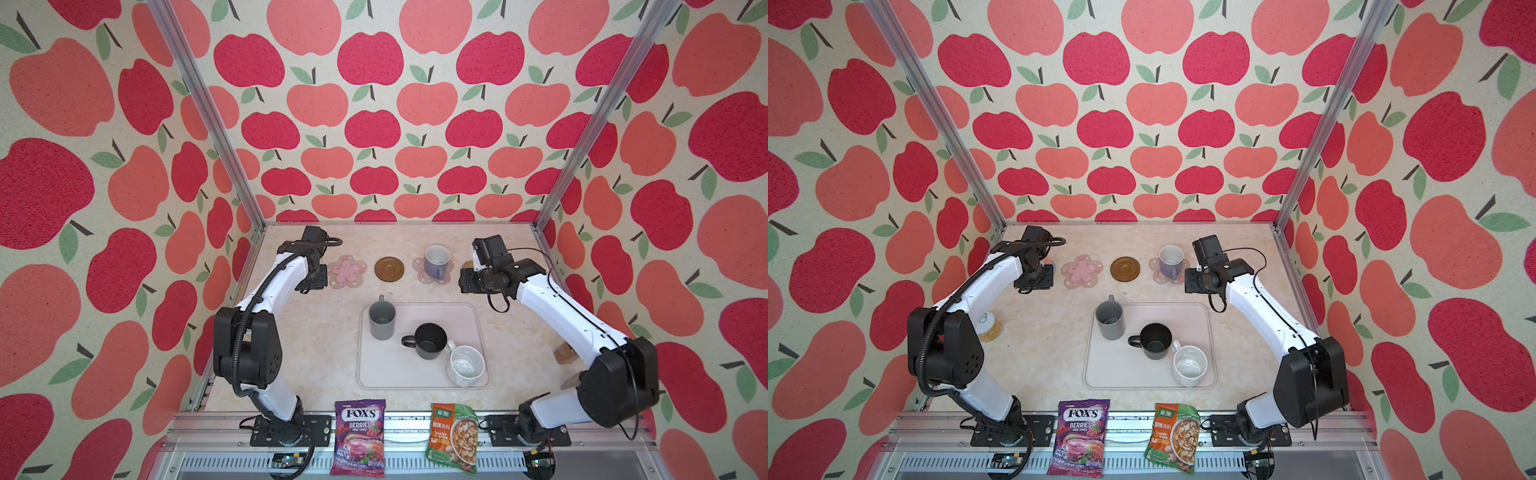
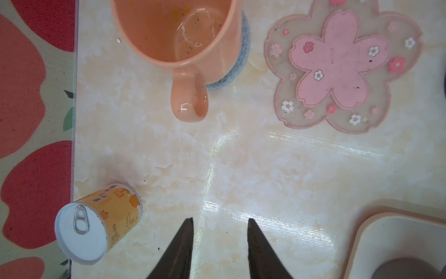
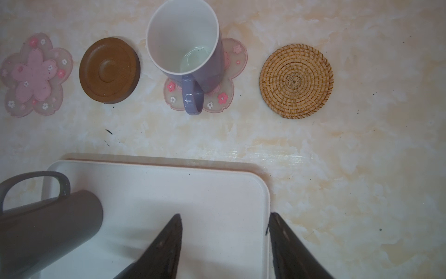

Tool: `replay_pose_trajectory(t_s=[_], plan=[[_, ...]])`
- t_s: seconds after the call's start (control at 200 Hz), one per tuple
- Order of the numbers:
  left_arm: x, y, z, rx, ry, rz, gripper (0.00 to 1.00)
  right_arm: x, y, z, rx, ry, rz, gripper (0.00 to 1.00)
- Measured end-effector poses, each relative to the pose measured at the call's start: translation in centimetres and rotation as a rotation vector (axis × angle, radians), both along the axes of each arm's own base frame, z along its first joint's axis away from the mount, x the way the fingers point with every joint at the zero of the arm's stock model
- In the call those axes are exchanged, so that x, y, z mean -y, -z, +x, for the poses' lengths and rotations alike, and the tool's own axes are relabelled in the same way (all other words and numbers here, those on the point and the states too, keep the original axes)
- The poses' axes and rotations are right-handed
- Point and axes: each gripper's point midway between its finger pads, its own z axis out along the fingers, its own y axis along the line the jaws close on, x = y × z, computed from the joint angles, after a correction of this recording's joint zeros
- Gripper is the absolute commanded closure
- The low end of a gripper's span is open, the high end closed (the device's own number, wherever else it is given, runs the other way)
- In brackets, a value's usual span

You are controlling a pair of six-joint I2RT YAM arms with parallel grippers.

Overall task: Place cups on coasters
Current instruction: Place the cup on the coaster, then rotate the cup on the tray.

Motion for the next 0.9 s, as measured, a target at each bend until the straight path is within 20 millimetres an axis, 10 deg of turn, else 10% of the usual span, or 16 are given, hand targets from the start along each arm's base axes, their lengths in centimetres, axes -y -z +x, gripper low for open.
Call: replay_pose_trajectory(t_s=[0.9], plan=[[2.1,-0.8,-7.0,0.042,0.003,-0.014,0.62,-0.9,2.3,-5.8,-0.098,-0.126,0.007,0.40]])
